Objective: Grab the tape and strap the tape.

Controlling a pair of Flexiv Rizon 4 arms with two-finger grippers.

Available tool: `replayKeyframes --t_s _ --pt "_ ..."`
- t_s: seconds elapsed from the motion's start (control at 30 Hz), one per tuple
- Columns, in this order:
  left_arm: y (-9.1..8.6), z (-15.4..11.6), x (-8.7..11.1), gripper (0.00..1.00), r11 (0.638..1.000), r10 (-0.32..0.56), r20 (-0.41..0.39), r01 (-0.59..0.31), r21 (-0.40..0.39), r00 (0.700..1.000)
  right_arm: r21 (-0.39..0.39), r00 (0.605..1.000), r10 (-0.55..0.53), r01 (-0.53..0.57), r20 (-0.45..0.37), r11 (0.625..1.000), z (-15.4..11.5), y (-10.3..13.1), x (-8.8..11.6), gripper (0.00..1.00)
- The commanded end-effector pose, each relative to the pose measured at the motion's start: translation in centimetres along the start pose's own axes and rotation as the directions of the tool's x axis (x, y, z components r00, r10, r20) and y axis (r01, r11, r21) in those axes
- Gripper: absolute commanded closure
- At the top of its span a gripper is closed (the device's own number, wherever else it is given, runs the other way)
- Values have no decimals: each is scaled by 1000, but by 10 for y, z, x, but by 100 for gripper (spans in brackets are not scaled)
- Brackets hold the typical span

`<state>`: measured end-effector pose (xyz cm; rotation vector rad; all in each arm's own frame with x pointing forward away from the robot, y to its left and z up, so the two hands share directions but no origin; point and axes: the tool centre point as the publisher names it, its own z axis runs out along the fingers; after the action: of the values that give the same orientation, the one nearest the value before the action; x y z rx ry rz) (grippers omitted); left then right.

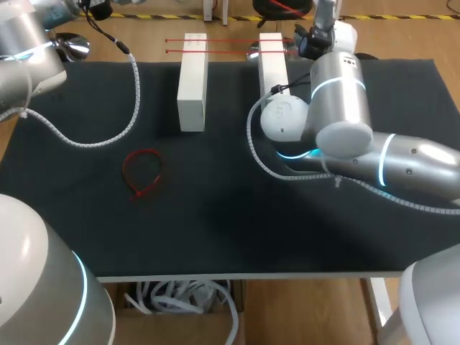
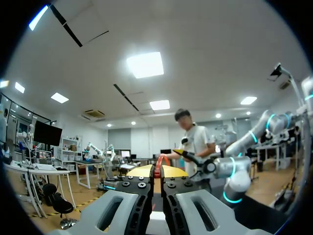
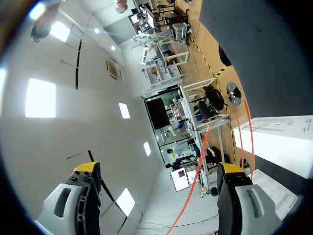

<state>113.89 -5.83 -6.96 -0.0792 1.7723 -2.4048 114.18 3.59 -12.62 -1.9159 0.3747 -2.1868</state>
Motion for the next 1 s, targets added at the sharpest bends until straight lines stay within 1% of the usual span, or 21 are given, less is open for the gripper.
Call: replayKeyframes --t_s 0.03,0.23,0.5,0.7,0.93,0.97,1.0 --pt "0 1 1 100 1000 1 3 -1 -1 1000 -2 1000 -3 3 5 1000 1 0 3 0" --pt "0 1 1 100 1000 1 3 -1 -1 1000 1 1000 -2 2 1 1000 3 -1 3 0" --pt "0 1 1 100 1000 1 3 -1 -1 1000 21 1000 0 0 -8 1000 8 -12 6 0" --pt "0 1 1 100 1000 1 3 -1 -1 1000 26 1000 -3 3 -12 1000 10 -15 8 0" --pt "0 1 1 100 1000 1 3 -1 -1 1000 26 1000 -3 4 -6 1000 8 -17 5 0" --pt "0 1 1 100 1000 1 3 -1 -1 1000 26 1000 -3 3 -4 1000 8 -17 4 11" --pt "0 1 1 100 1000 1 3 -1 -1 1000 26 1000 -3 3 -3 1000 7 -17 4 16"
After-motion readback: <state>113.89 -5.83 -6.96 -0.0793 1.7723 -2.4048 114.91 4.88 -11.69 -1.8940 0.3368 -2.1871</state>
